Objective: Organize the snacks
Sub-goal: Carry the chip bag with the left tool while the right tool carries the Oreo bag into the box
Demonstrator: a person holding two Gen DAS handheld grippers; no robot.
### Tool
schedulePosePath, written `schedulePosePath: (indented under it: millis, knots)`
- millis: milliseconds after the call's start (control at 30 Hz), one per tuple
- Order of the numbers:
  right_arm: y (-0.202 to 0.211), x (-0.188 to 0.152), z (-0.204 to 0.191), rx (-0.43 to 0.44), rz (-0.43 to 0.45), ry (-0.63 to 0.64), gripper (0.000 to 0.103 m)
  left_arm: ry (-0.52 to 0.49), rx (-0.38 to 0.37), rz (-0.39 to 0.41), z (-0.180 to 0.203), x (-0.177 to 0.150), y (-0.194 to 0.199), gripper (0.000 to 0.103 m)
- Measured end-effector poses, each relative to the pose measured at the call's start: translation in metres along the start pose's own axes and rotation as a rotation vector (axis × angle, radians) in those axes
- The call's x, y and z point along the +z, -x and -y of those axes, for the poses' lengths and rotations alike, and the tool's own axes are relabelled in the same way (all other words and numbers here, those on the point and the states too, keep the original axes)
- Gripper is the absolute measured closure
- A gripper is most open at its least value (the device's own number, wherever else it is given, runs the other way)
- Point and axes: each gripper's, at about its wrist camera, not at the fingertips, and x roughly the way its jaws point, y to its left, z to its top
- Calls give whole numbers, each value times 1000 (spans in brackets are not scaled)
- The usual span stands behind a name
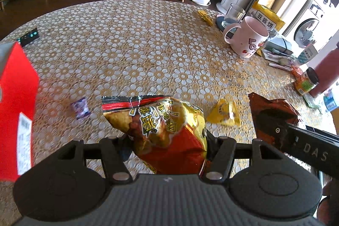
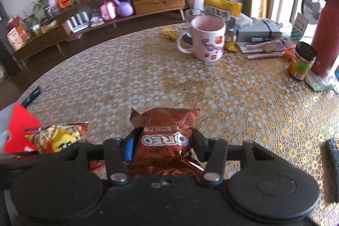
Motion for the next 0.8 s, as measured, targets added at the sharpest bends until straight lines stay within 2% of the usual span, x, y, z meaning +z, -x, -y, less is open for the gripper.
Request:
schedulePosePath:
  millis: [367, 800]
  knots:
    - [56, -32, -52, 92, 35, 106, 53, 1, 8, 21, -38, -30, 56, 41]
    - [100, -62, -125, 181, 58, 232, 52, -16, 22, 72, -102, -62, 127, 41]
